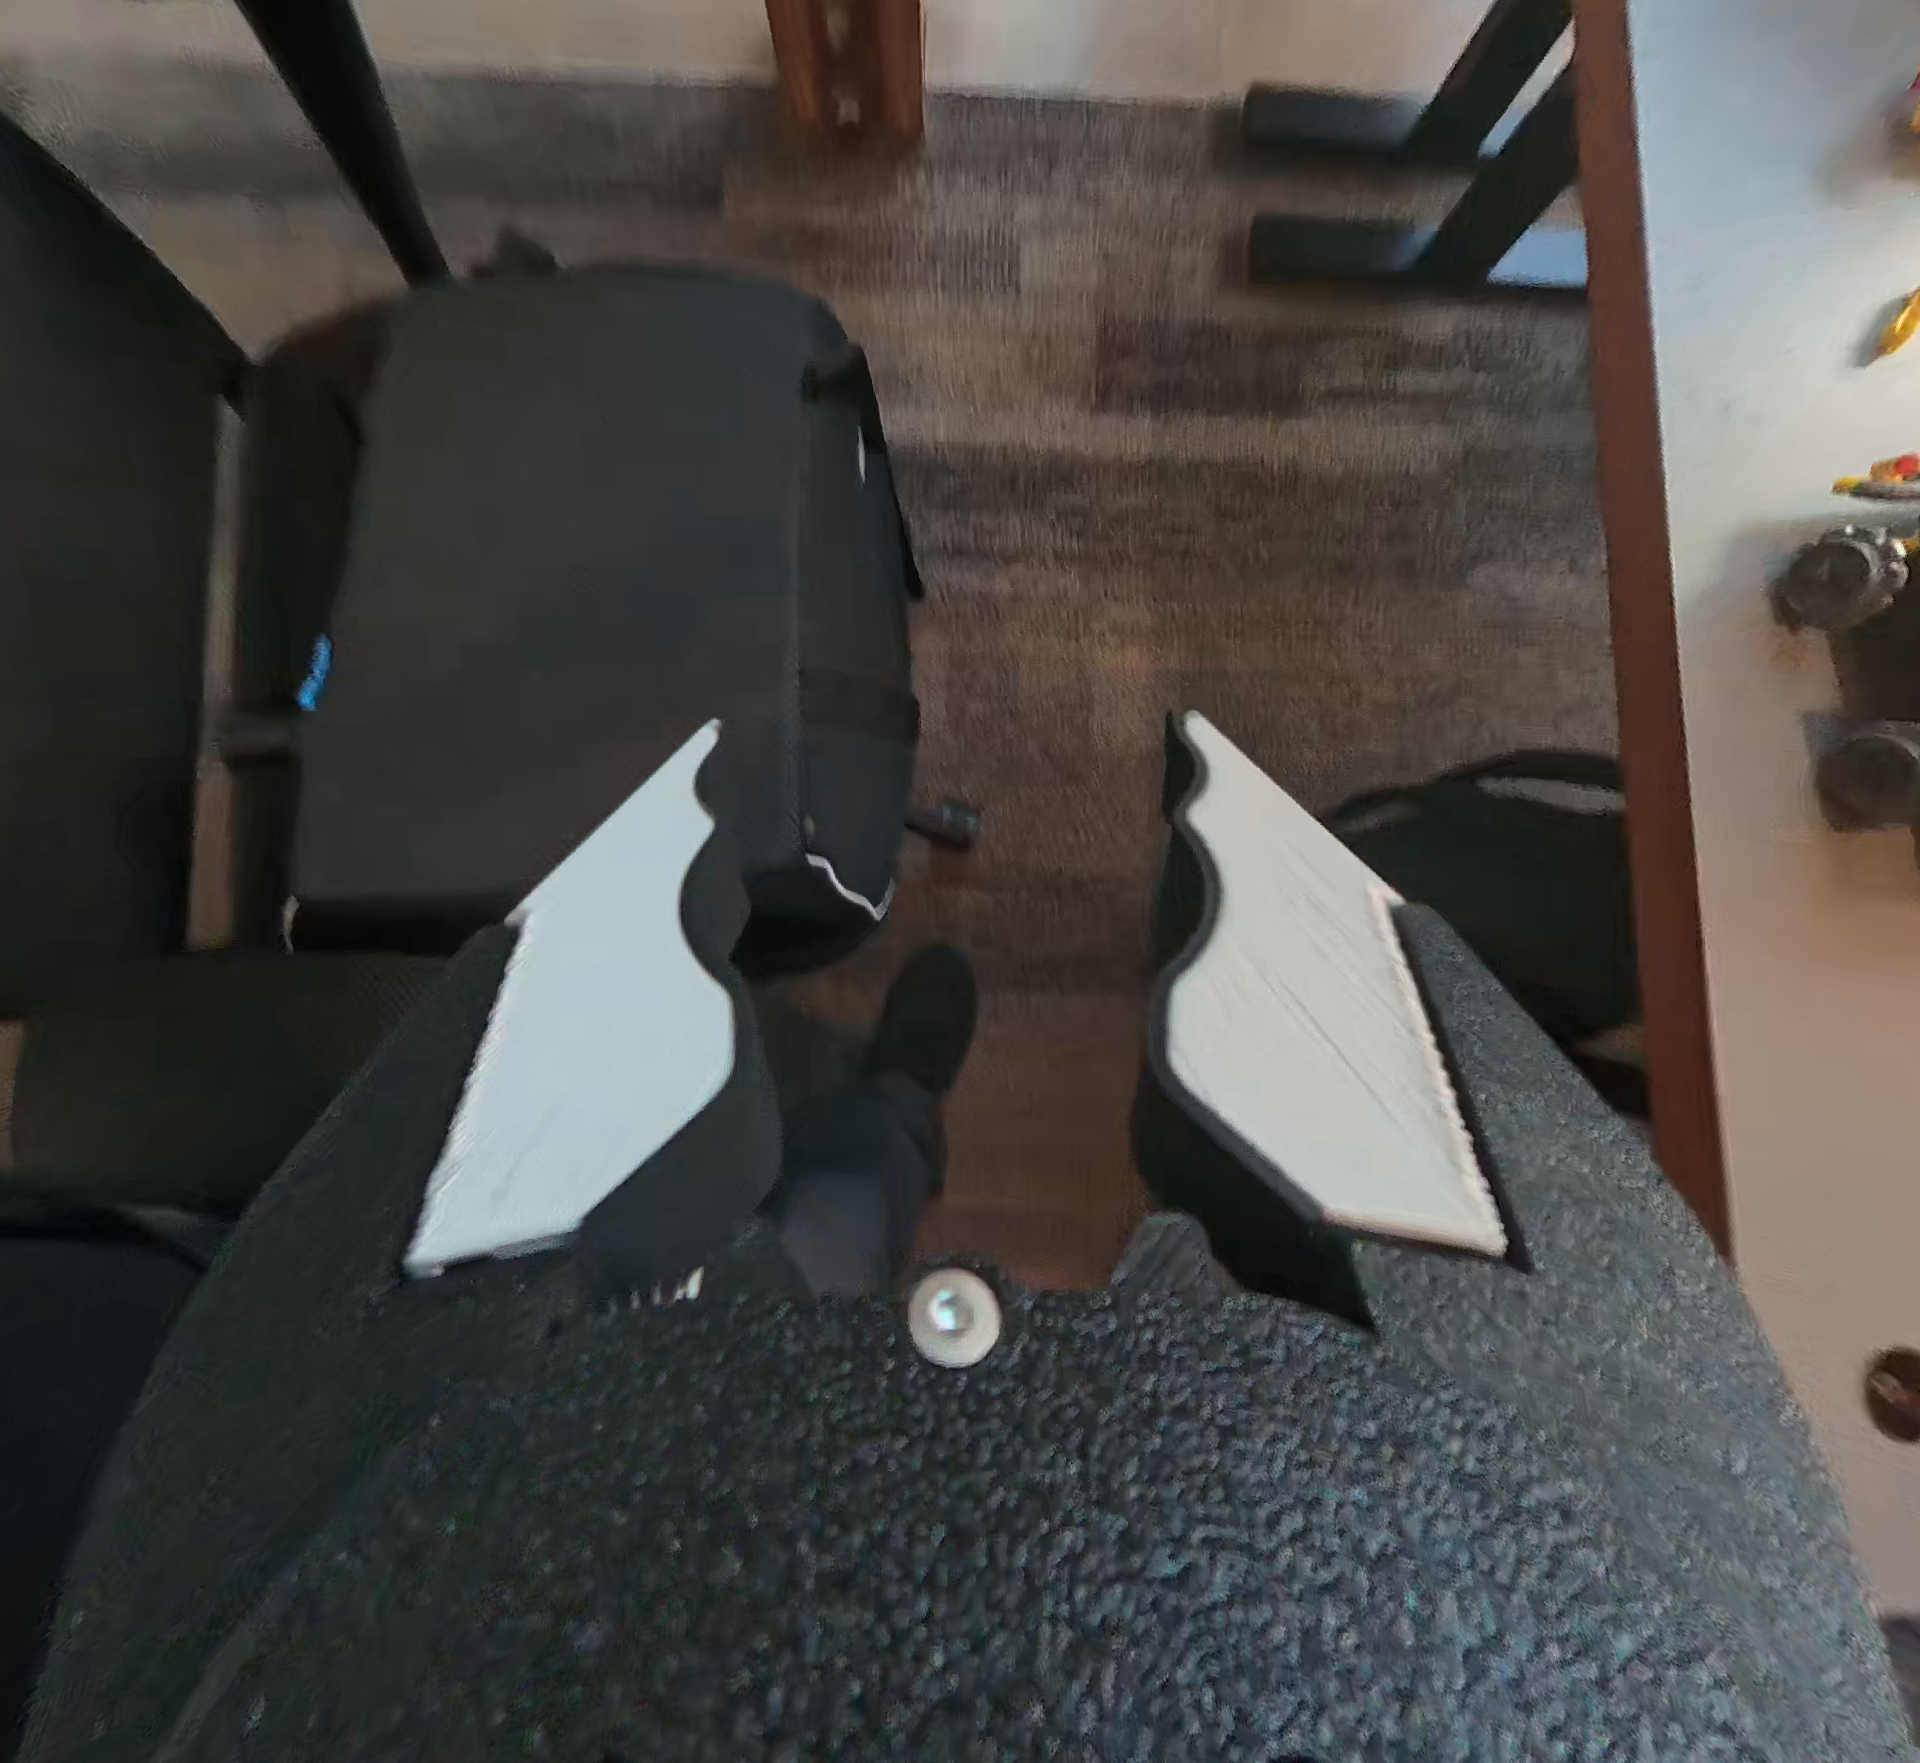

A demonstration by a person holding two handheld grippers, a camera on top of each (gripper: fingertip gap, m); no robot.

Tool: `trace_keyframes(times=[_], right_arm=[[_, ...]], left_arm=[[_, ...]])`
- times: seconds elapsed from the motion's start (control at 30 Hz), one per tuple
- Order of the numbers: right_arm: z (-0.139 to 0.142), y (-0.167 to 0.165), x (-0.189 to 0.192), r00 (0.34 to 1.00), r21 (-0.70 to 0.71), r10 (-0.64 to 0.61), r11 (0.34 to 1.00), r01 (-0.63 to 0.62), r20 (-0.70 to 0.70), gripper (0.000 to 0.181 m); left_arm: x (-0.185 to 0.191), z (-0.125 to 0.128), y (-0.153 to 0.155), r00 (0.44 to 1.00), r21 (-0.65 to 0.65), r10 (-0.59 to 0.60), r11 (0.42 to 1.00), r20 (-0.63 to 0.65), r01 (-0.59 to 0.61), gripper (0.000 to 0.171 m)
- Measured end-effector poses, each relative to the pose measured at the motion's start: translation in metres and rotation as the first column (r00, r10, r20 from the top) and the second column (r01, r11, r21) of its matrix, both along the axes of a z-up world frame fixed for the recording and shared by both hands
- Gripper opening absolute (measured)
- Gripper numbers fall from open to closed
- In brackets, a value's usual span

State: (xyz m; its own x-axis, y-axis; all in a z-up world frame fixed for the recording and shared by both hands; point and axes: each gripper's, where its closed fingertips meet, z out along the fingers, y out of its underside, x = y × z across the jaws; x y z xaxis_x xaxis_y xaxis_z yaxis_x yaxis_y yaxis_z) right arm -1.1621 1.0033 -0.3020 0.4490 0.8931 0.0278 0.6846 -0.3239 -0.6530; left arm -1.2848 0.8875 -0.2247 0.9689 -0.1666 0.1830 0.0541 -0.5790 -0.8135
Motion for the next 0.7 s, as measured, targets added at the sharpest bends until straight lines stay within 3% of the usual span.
trace_keyframes(times=[0.07,0.1,0.17,0.27,0.33,0.37,0.4,0.47,0.6,0.7], right_arm=[[0.010,-0.014,-0.011,0.997,0.051,0.006,0.999,-0.002,-0.077,0.084],[0.020,-0.018,-0.016,0.993,0.076,0.003,0.997,0.006,-0.119,0.084],[0.054,-0.022,-0.026,0.976,0.133,0.039,0.991,-0.010,-0.215,0.083],[0.103,0.012,-0.013,0.964,0.263,0.026,0.964,0.046,-0.265,0.083],[0.120,0.047,0.008,0.967,0.266,-0.008,0.961,0.078,-0.254,0.103],[0.124,0.067,0.020,0.969,0.252,-0.028,0.963,0.092,-0.246,0.128],[0.124,0.092,0.036,0.973,0.236,-0.057,0.965,0.112,-0.225,0.144],[0.105,0.145,0.074,0.985,0.189,-0.134,0.970,0.153,-0.109,0.158],[0.052,0.237,0.141,0.981,0.113,-0.184,0.978,0.175,0.067,0.158],[0.010,0.289,0.168,0.982,0.050,-0.142,0.989,0.137,0.123,0.158]], left_arm=[[0.016,-0.036,-0.007,0.999,-0.073,-0.036,0.997,0.020,0.038,0.037],[0.026,-0.040,-0.011,0.998,-0.076,-0.060,0.995,0.030,0.062,0.028],[0.050,-0.019,-0.017,0.991,0.033,-0.124,0.992,0.040,0.123,0.020],[0.081,0.001,-0.020,0.976,0.154,-0.215,0.967,0.046,0.205,0.033],[0.097,-0.015,-0.022,0.957,0.101,-0.279,0.957,0.076,0.271,0.038],[0.103,-0.027,-0.023,0.951,0.039,-0.294,0.956,0.101,0.291,0.038],[0.107,-0.040,-0.025,0.946,-0.031,-0.297,0.952,0.132,0.303,0.038],[0.113,-0.058,-0.026,0.945,-0.116,-0.282,0.946,0.165,0.303,0.043],[0.120,-0.085,-0.016,0.968,-0.180,-0.209,0.956,0.142,0.233,0.052],[0.135,-0.106,0.003,0.973,-0.264,-0.163,0.943,0.166,0.203,0.052]])
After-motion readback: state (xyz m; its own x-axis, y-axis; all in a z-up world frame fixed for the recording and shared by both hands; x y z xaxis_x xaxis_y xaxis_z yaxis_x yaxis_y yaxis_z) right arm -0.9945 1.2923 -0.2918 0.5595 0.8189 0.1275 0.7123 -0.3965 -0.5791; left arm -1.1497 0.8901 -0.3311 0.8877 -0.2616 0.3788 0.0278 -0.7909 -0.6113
